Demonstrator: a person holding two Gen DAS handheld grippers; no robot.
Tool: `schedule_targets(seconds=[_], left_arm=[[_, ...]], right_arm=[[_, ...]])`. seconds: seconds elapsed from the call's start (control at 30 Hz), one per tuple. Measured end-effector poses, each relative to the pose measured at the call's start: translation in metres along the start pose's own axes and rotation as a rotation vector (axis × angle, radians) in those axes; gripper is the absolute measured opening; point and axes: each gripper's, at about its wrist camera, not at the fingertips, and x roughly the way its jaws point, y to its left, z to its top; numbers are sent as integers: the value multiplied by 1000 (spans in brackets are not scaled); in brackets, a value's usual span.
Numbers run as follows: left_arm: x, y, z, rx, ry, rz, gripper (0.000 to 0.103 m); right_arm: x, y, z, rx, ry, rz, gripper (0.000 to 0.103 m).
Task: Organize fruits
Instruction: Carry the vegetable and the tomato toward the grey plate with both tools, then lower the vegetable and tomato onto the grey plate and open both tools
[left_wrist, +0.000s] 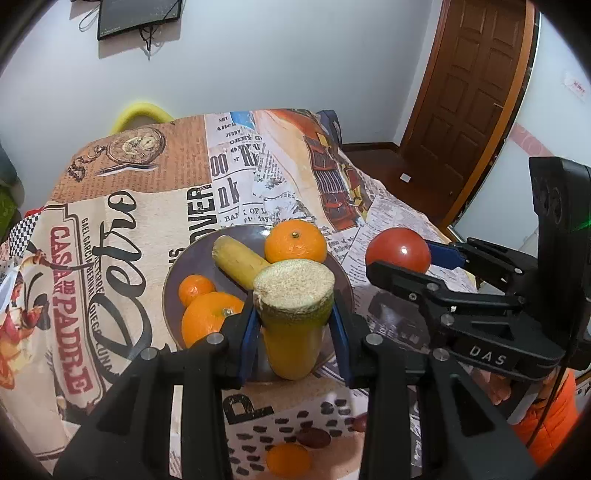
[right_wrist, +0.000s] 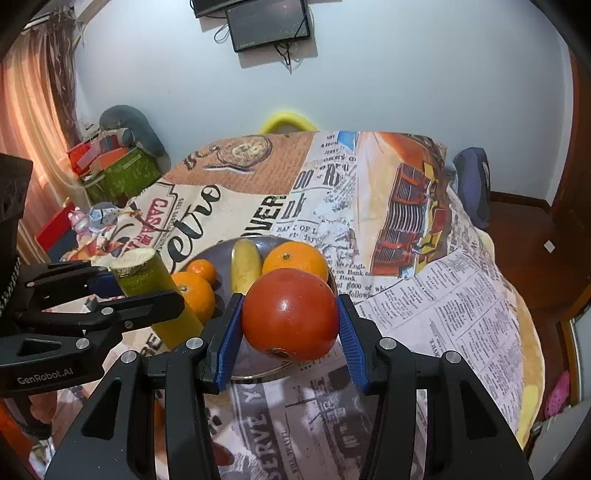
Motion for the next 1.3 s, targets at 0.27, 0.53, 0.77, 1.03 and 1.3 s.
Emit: schedule_targets(seconds=[0.27, 0.53, 0.77, 1.03, 1.3], left_arm=[[22, 14, 6, -37, 26, -11, 36], [30, 14, 10, -22, 0, 29, 38], [29, 21, 12, -38, -24, 94, 62], [20, 27, 11, -43, -36, 117, 62], [1, 33, 4, -60, -46, 136, 62]], right_arm=[[23, -2, -3, -3, 40, 1, 46], [46, -2, -5, -1, 85, 6, 46], [58, -4, -8, 13, 121, 29, 46], [64, -5, -11, 19, 155, 30, 47], [38, 4, -6, -14, 95, -3, 60]])
